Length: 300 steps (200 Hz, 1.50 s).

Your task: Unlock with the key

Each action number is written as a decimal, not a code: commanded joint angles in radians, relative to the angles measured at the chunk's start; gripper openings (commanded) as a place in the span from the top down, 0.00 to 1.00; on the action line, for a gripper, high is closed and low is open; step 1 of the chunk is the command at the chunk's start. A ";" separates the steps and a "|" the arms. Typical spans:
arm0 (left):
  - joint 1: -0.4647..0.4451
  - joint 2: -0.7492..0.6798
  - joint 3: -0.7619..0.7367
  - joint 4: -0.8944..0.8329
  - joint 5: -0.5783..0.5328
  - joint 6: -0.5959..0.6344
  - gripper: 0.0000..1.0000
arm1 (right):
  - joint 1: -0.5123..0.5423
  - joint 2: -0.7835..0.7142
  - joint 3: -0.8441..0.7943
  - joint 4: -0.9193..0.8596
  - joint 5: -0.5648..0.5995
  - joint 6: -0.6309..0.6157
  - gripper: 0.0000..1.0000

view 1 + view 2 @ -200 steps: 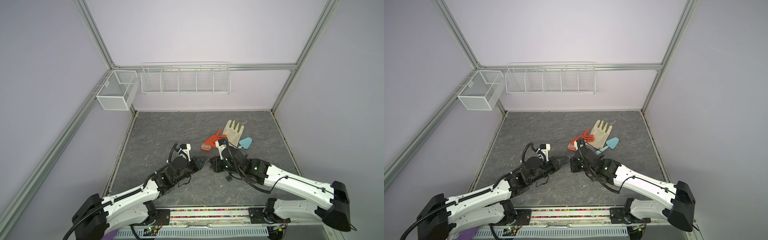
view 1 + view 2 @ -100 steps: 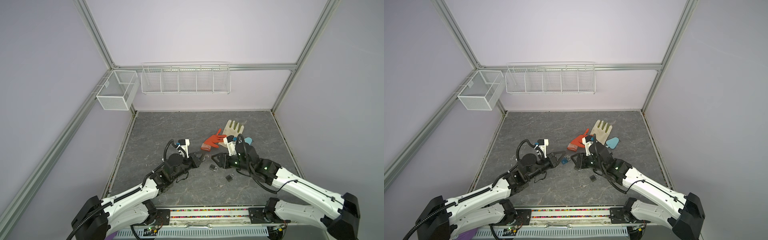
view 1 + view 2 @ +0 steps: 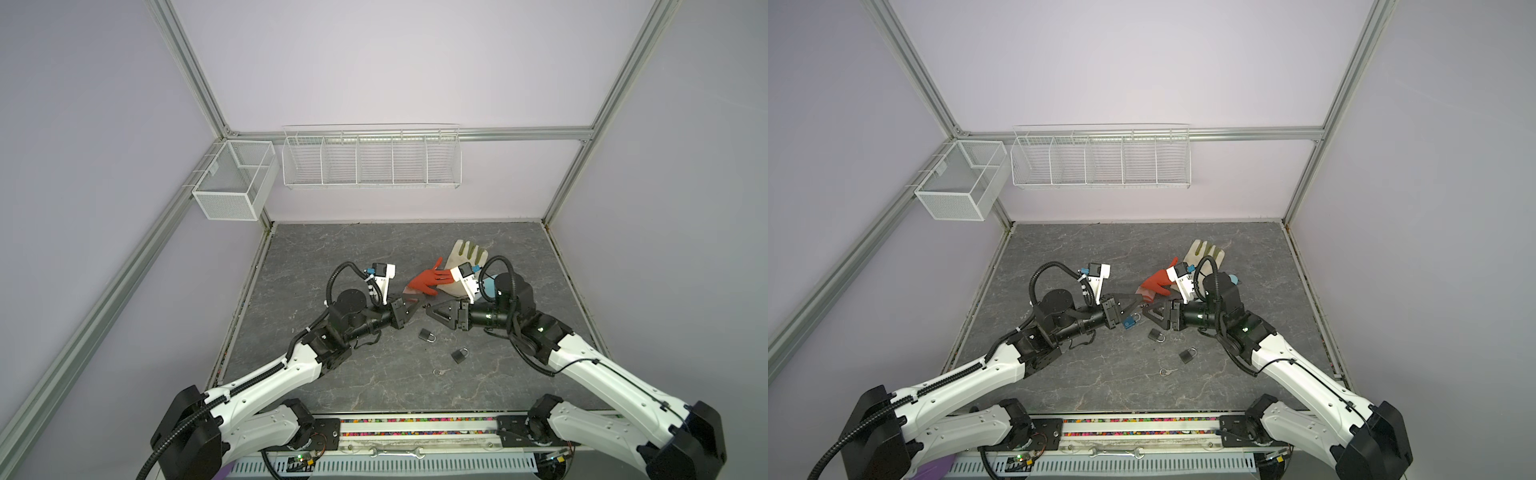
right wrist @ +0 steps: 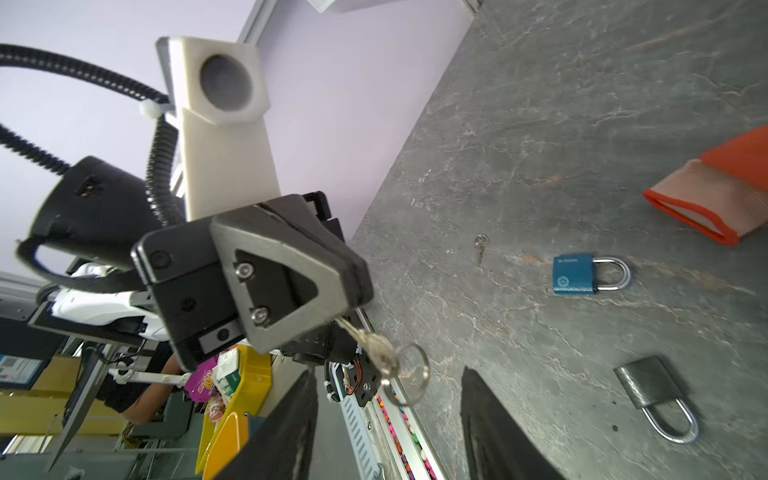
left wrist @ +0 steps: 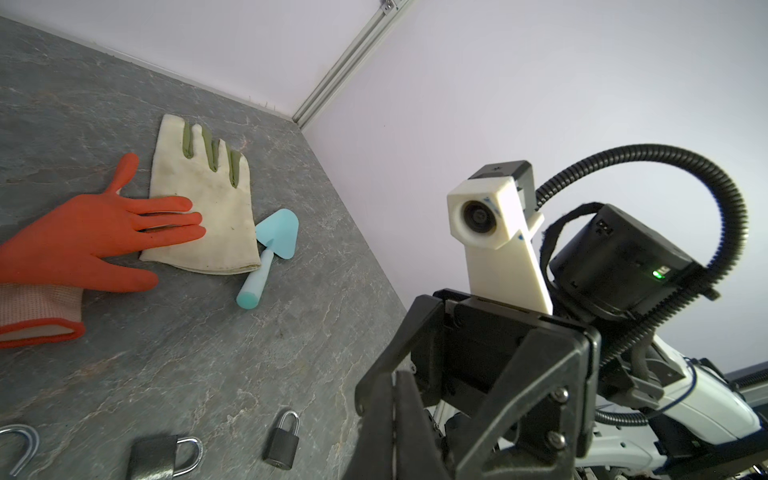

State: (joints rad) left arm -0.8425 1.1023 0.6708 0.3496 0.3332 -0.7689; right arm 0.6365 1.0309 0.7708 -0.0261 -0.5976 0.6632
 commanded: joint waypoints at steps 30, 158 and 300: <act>0.008 0.015 0.046 -0.023 0.067 0.033 1.00 | -0.028 0.002 -0.036 0.063 -0.098 -0.028 0.52; 0.009 0.024 0.049 0.011 0.094 -0.004 1.00 | -0.036 0.052 -0.041 0.133 -0.155 -0.016 0.59; 0.012 0.035 0.046 0.009 0.078 -0.013 1.00 | -0.059 0.029 -0.058 0.153 -0.194 0.002 0.79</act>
State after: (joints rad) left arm -0.8375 1.1255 0.6827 0.3428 0.4168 -0.7773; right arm 0.5877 1.0737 0.7250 0.0967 -0.7605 0.6590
